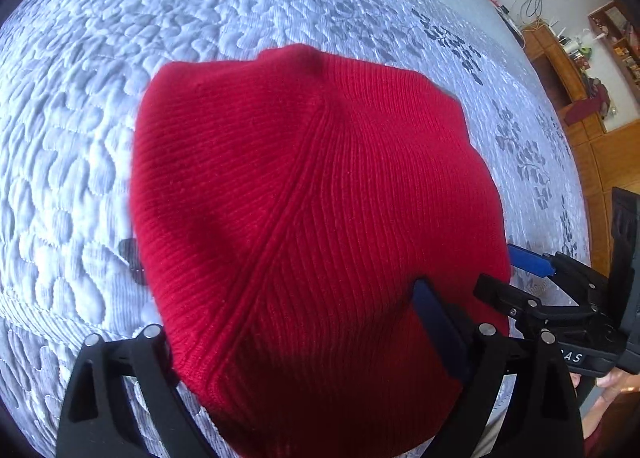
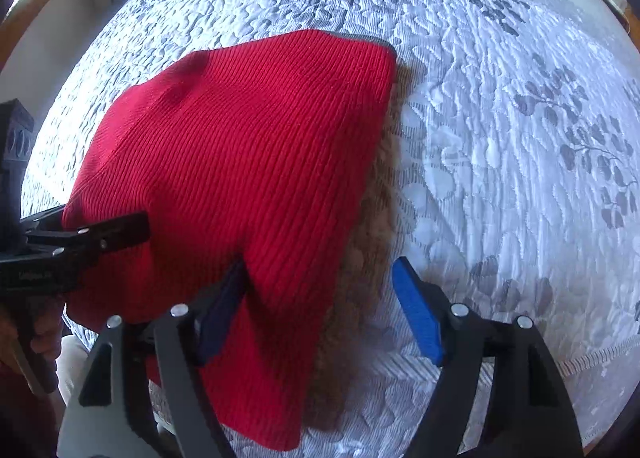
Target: Fold small clothes
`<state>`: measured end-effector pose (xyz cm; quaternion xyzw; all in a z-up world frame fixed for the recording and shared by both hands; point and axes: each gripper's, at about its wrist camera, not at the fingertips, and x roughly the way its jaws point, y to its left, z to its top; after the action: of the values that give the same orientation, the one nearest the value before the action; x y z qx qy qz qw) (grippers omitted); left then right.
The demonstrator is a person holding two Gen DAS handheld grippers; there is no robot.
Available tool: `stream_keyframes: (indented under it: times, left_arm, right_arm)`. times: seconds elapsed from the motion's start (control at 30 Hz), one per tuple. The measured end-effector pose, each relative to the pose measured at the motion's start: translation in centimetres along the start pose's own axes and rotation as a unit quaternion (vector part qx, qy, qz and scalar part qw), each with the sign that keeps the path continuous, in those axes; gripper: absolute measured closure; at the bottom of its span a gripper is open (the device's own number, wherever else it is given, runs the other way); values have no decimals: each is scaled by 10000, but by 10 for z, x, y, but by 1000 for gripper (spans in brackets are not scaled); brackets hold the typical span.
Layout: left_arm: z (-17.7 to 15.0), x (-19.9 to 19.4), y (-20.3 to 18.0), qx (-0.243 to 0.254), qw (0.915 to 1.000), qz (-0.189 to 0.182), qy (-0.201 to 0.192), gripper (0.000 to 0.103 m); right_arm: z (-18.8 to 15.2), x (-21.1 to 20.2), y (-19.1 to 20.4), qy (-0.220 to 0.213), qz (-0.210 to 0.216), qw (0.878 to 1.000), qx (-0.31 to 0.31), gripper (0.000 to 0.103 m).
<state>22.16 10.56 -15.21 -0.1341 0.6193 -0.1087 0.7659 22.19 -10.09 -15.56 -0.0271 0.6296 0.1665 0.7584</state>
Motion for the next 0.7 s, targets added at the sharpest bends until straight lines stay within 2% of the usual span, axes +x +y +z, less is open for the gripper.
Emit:
stream_keyframes:
  times: [0.07, 0.27, 0.33, 0.37, 0.4, 0.7]
  left_arm:
    - [0, 0, -3, 82, 9999, 74, -47, 12]
    - [1, -1, -12, 199, 9996, 128, -137, 38]
    - [1, -2, -16, 247, 9995, 135, -151, 52]
    - [0, -3, -19, 305, 9992, 190, -170, 54]
    - [0, -4, -21, 350, 9989, 227, -194, 57]
    - [-11, -13, -29, 434, 9974, 415, -404, 63]
  right_arm:
    - [1, 3, 0, 9, 37, 10000, 0, 28]
    - [4, 11, -1, 33, 225, 9997, -42, 30]
    - [4, 12, -2, 54, 483, 9988, -37, 50]
    - [3, 12, -3, 105, 740, 9972, -11, 57]
    - [3, 12, -4, 125, 832, 9964, 38, 60]
    - [0, 5, 1, -16, 757, 9969, -214, 65]
